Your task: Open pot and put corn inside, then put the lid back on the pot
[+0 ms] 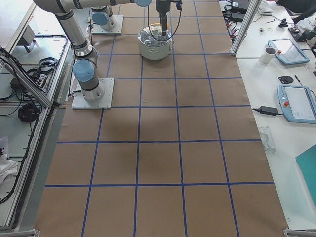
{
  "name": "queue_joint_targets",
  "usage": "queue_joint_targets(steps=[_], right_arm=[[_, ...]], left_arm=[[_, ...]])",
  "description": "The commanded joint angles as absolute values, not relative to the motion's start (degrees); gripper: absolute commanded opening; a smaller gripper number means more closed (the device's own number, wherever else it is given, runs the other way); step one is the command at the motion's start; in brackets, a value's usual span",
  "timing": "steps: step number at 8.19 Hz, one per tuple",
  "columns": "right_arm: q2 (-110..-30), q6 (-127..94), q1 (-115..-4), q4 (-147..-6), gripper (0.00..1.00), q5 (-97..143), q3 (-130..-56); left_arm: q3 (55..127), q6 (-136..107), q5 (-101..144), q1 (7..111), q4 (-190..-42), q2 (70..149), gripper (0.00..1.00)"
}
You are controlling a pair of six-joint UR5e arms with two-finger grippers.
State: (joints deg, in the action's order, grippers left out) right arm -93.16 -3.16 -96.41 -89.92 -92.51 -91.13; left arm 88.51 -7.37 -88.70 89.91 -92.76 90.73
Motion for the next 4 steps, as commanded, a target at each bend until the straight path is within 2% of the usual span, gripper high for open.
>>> queue_joint_targets(steps=[1,3,4], right_arm=[[-93.08,-3.08,-96.42,-90.0,1.0,-92.37,-91.14],[-92.9,-1.16,-96.24,-89.91,1.0,-92.72,-91.14],[-93.07,-1.06,-96.41,-89.91,1.0,-92.38,-91.14]], left_arm=[[88.51,-7.21,-88.42,89.83,-92.29,90.7,1.0],[88.68,-3.64,-81.87,88.95,-92.37,90.44,1.0],[89.46,5.88,-79.74,87.21,-92.98,90.7,1.0]])
